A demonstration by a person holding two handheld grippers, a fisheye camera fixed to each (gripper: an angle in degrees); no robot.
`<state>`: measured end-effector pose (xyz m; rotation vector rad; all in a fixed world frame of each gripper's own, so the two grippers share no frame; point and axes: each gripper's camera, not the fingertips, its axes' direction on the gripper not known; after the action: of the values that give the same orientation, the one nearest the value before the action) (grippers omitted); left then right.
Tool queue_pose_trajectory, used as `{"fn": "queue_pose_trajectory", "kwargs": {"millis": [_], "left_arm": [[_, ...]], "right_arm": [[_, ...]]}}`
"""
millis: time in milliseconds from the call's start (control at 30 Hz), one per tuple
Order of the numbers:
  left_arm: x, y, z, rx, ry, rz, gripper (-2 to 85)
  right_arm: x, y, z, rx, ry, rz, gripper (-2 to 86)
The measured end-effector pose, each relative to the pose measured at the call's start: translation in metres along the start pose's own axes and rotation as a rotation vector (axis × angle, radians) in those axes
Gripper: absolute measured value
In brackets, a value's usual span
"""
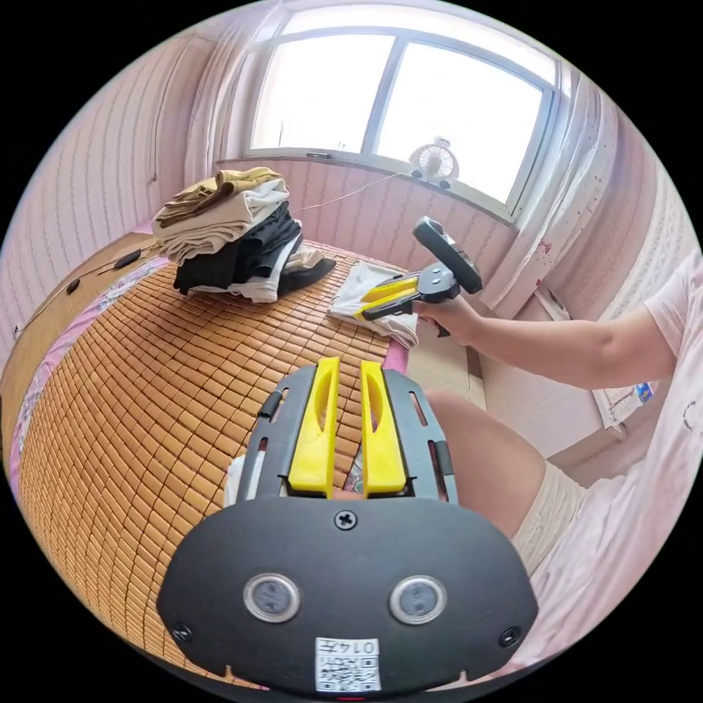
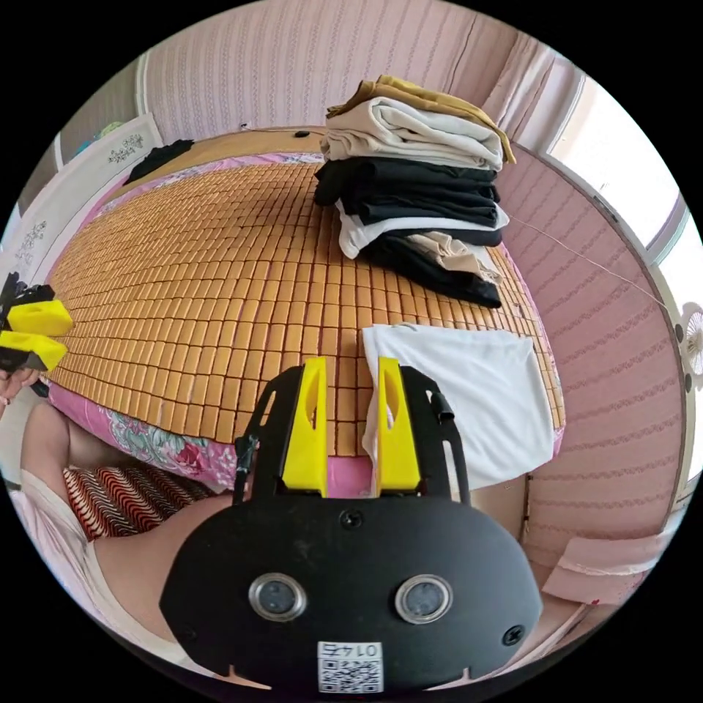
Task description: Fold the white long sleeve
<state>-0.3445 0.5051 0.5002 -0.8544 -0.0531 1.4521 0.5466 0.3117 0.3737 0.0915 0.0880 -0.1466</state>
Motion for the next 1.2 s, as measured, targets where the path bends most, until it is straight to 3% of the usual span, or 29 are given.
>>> {"fn": "queue_pose_trajectory", "kwargs": {"millis": [100, 167, 267, 400, 633, 800, 1000, 1200], "left_arm": [[-0.008, -0.046, 0.045, -0.040, -0.021, 0.029, 5.2], [-0.015, -0.077, 0.078, -0.073, -0.013, 0.052, 5.4], [-0.027, -0.108, 0.113, -0.119, 0.015, 0.046, 6.4], [-0.042, -0.142, 0.157, -0.185, 0.083, 0.014, 7.7], [-0.052, -0.208, 0.235, -0.319, 0.060, -0.081, 8.2], [-0.049, -0.220, 0.253, -0.465, 0.043, -0.147, 1.4], [-0.042, -0.184, 0.123, -0.199, 0.195, -0.175, -0.9], [-0.041, -0.058, -0.095, 0.078, 0.098, -0.268, -1.0]], "right_arm": [[0.010, -0.018, 0.036, -0.096, 0.058, -0.081, 9.3], [0.035, -0.013, 0.052, -0.179, 0.066, -0.040, 3.9], [0.075, 0.016, 0.016, -0.045, -0.013, 0.088, 2.1], [0.107, 0.065, -0.020, 0.039, 0.100, 0.118, 1.3], [0.180, 0.154, -0.080, 0.160, -0.043, 0.331, 0.9], [0.214, 0.208, -0.130, 0.296, -0.145, 0.438, 0.8], [0.232, 0.258, -0.208, 0.532, -0.205, 0.487, 0.8], [0.222, 0.270, -0.257, 0.646, -0.286, 0.484, 0.7]]}}
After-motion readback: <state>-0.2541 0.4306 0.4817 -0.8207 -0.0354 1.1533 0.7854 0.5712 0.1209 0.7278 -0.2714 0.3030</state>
